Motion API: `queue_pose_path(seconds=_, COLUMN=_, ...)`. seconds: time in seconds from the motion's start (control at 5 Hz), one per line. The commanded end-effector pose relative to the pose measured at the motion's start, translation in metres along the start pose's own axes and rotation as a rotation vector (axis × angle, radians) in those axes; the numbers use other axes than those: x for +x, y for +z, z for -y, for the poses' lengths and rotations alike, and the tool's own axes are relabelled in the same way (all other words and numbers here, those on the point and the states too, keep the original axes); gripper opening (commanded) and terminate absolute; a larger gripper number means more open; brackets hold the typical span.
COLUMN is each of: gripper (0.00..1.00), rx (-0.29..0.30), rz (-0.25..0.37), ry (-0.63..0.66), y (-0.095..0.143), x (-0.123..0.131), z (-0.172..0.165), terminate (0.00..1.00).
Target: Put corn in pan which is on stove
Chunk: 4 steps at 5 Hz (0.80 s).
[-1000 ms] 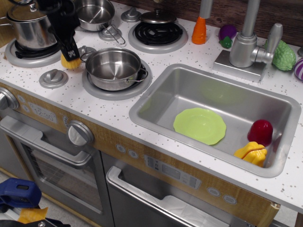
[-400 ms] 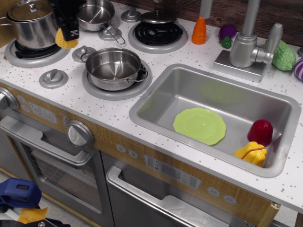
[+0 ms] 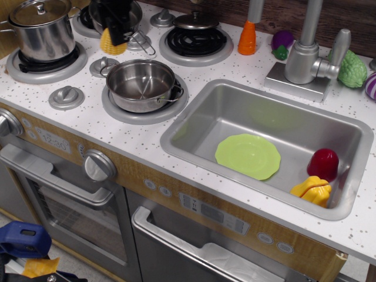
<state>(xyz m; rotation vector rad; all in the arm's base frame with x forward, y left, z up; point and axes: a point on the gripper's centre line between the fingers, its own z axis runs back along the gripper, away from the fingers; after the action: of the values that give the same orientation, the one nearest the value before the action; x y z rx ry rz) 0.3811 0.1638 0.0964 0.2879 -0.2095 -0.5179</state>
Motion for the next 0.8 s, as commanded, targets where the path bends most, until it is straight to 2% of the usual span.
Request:
queue_pose_path(seconds=0.0, gripper=1.0, rx=0.033, rz=0.045, ry=0.032, y=0.005, x=0.008, z=0.009, terminate=0.0)
queue_pose_path(seconds=0.4, gripper=1.0, rx=0.031, rz=0.061, ry=0.079, y=0.005, x=0.008, z=0.032, terminate=0.0)
queue_pose_path(seconds=0.6, gripper=1.0, rx=0.031, rz=0.061, ry=0.079, y=0.005, x=0.008, z=0.032, terminate=0.0)
